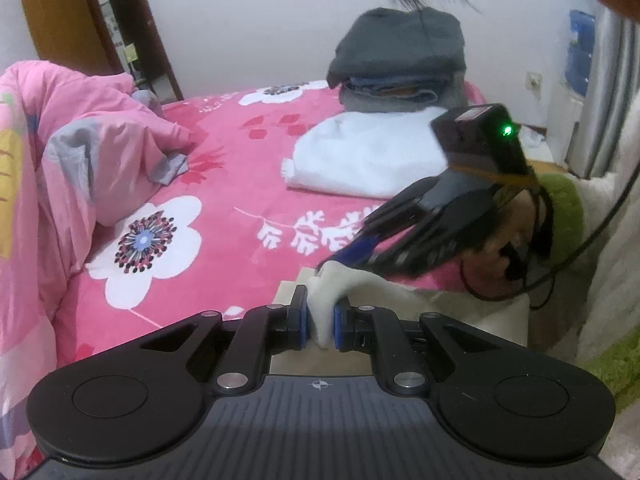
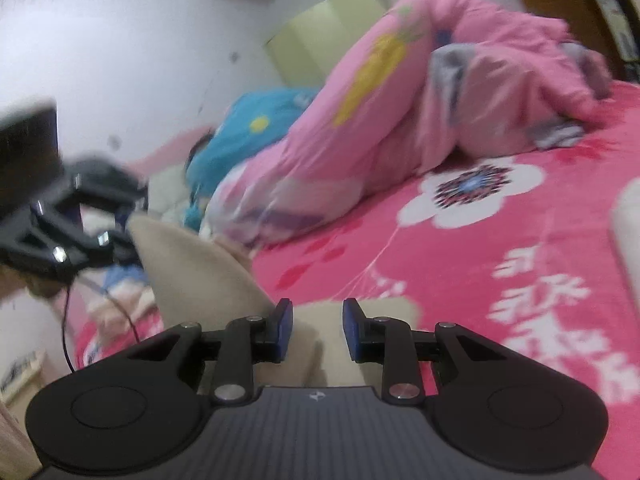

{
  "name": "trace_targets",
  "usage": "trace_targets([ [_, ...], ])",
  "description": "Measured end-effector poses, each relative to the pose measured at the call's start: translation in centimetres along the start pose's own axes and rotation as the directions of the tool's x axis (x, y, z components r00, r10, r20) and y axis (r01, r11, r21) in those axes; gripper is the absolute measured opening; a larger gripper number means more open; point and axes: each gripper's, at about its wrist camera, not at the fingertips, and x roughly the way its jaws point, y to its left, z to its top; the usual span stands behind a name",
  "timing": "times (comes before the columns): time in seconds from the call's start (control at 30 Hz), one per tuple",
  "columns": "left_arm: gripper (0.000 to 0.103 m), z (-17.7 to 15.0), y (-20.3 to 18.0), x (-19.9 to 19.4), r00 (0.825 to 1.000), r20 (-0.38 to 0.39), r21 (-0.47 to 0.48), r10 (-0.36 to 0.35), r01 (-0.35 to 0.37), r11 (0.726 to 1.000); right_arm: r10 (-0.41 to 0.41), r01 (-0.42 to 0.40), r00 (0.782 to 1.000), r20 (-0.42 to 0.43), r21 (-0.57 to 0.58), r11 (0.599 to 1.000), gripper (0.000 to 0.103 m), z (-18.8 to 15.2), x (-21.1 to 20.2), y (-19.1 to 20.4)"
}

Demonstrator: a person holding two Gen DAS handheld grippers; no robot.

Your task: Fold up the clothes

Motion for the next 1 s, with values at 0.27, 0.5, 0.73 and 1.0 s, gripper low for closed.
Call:
trace_targets([
  [0.27, 0.010, 0.7, 0.7, 0.6, 1.000, 0.016, -0.017, -0.007, 0.007, 1.000, 0.209, -0.204, 0.963, -0.170, 0.044, 0.978, 0.015, 0.1, 3.0, -0.7],
  [0.5, 0.010, 1.3, 2.7, 3.3, 0.999, 0.021, -0.069, -0.050, 0.052, 0.996, 0.413, -0.352, 0.893, -0.177, 0.295, 0.888, 0.012, -0.1, 5.5, -3.7],
  [0.73, 0.011, 0.8, 4.2, 9.5, 0.989, -0.043, -0.169, -0.139, 0.130, 0.977, 0.469, -0.326, 0.869, -0.159, 0.531, 0.782, 0.010, -1.5, 5.7, -6.6],
  [1.0, 0.015, -0.4, 5.7, 13.3, 0.968, -0.146, -0.285, -0.204, 0.156, 0.946, 0.315, -0.168, 0.931, -0.184, 0.551, 0.818, 0.017, -2.8, 0.4, -7.1],
])
